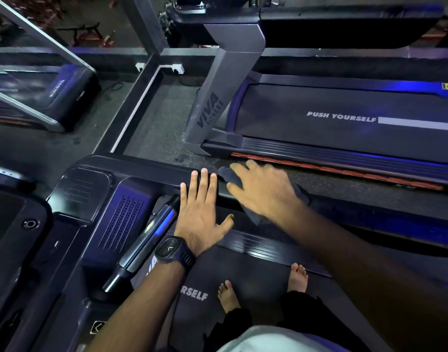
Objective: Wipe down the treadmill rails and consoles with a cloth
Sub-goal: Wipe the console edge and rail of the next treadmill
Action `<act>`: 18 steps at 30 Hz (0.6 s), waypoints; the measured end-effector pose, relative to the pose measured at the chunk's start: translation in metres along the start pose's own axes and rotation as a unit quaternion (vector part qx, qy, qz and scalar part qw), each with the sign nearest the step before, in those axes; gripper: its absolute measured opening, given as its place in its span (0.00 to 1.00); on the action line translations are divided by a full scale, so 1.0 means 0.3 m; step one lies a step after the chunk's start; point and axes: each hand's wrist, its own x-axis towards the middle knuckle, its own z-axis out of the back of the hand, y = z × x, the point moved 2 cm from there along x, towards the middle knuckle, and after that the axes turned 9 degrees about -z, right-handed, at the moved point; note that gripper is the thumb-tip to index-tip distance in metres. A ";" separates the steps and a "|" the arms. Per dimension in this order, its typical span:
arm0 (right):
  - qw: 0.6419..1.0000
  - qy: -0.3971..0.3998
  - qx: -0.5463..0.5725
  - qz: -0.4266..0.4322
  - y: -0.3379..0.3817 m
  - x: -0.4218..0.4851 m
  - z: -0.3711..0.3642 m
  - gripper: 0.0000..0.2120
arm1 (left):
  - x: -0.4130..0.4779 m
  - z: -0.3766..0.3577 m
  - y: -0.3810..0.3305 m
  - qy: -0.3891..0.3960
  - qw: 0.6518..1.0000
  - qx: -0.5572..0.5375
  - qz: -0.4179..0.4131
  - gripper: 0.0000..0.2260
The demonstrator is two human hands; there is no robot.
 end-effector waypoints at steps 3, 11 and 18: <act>0.986 0.145 0.012 -0.075 -0.053 0.098 0.023 0.28 | -0.002 -0.004 -0.010 0.000 1.000 0.001 0.000 0.46; 1.000 -0.010 -0.007 -0.006 -0.024 -0.044 0.000 0.26 | -0.002 -0.005 -0.013 -0.010 1.000 -0.010 -0.007 0.46; 0.987 0.082 0.033 -0.138 -0.068 0.020 0.005 0.26 | -0.004 -0.007 -0.035 -0.011 1.000 0.007 -0.007 0.46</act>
